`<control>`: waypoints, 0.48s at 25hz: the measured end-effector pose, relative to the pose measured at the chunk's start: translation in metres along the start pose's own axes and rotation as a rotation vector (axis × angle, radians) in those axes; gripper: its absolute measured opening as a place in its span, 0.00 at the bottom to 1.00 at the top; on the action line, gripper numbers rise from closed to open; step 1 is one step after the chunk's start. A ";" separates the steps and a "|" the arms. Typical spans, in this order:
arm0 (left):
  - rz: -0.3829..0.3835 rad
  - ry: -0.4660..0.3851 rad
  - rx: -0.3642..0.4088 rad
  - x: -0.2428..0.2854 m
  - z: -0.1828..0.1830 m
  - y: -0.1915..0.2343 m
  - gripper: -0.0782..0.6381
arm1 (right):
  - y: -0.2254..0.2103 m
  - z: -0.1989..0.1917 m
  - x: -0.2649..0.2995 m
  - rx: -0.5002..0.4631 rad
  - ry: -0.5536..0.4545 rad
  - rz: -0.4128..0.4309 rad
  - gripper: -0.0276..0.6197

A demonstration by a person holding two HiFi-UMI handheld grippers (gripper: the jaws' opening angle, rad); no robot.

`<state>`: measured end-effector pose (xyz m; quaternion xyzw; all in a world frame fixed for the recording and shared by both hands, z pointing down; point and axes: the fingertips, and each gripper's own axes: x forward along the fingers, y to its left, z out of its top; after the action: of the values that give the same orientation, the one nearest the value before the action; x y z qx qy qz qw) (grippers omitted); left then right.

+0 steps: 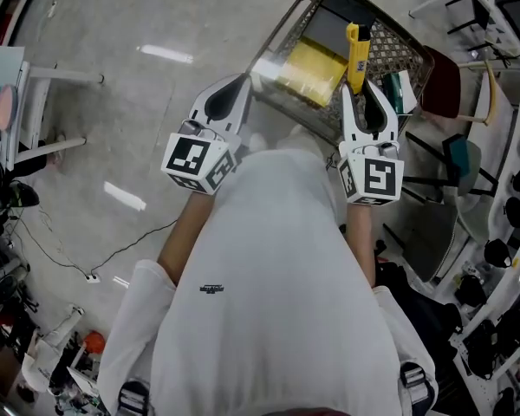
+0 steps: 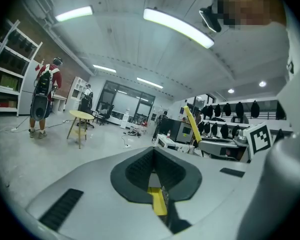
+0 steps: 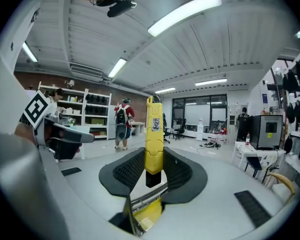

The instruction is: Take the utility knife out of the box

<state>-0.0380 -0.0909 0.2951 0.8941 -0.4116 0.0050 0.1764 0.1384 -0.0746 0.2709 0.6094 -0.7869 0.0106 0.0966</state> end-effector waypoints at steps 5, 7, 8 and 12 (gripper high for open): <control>-0.005 0.004 0.004 0.001 -0.001 -0.003 0.11 | -0.002 -0.003 -0.010 0.035 -0.034 -0.034 0.21; -0.004 0.004 0.001 0.001 -0.001 -0.003 0.11 | -0.004 -0.006 -0.012 0.052 -0.030 -0.044 0.21; -0.004 0.004 0.000 0.000 -0.001 -0.003 0.11 | -0.006 -0.007 -0.013 0.061 -0.029 -0.047 0.21; -0.004 0.006 -0.003 0.001 -0.003 -0.003 0.11 | -0.009 -0.009 -0.013 0.073 -0.027 -0.056 0.21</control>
<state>-0.0350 -0.0887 0.2972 0.8946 -0.4094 0.0069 0.1791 0.1518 -0.0635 0.2769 0.6344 -0.7699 0.0284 0.0639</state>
